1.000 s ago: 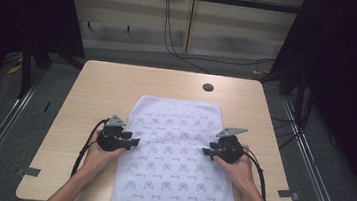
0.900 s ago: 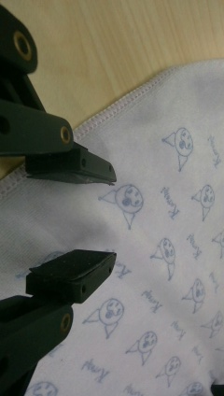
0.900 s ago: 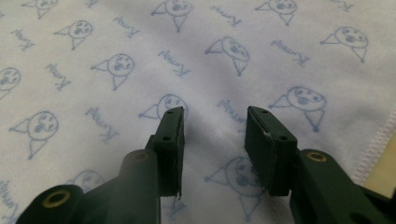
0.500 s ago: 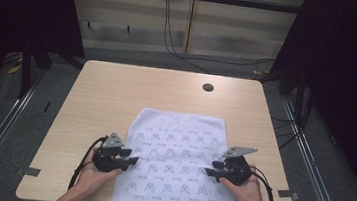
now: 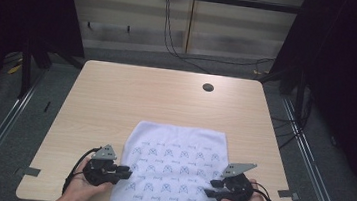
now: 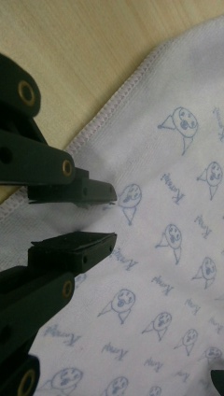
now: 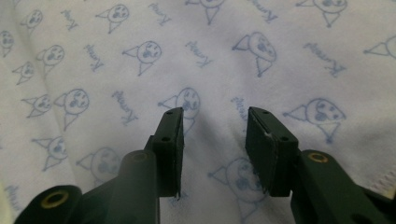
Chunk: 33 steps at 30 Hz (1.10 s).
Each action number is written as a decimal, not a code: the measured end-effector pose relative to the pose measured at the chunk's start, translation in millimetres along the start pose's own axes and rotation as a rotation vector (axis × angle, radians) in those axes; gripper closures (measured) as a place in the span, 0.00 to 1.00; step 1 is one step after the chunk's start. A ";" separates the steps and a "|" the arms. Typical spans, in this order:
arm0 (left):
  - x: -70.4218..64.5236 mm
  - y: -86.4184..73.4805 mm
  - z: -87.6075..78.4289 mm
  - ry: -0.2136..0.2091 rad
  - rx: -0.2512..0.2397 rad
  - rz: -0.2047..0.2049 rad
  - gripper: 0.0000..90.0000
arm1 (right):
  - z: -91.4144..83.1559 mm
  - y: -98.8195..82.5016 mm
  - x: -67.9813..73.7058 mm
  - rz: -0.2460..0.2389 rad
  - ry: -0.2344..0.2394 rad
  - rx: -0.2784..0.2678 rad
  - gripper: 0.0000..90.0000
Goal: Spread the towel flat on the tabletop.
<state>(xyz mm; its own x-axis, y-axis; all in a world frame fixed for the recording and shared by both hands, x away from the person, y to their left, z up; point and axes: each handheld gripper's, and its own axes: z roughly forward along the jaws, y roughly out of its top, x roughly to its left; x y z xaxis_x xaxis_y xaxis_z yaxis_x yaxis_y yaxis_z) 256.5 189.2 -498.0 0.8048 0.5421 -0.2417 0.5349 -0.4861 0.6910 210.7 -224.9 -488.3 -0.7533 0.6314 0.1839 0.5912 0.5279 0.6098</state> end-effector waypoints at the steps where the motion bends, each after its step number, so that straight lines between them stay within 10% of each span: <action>1: 0.4 1.0 0.0 0.000 -0.004 -0.004 0.76 | 0.3 -0.4 2.1 0.002 -0.010 -0.005 0.63; 9: 25.3 28.2 0.7 0.073 -0.071 0.014 0.83 | -13.0 21.3 -33.7 0.057 -0.076 -0.125 0.65; 18: 88.8 57.7 10.9 0.136 -0.140 -0.138 0.82 | 17.6 45.9 -97.8 0.118 -0.192 -0.115 0.65; 26: 103.6 66.4 44.8 0.148 -0.116 -0.178 0.70 | 22.6 41.9 -97.2 0.117 -0.188 -0.104 0.63; 30: 94.9 69.4 45.5 0.133 -0.111 -0.121 0.95 | 23.1 42.0 -96.4 0.116 -0.189 -0.102 0.61; 33: 84.8 75.8 30.8 0.133 -0.171 -0.073 0.96 | 23.1 41.9 -95.3 0.117 -0.187 -0.101 0.61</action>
<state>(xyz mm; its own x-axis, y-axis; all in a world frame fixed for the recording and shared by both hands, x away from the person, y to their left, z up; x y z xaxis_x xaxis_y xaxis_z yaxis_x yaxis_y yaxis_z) 373.2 177.2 -487.1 0.7186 0.6626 -0.2113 0.5302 -0.3253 0.7830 313.9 -249.8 -498.1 -0.6096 0.7839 0.1174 0.6321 0.3914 0.6688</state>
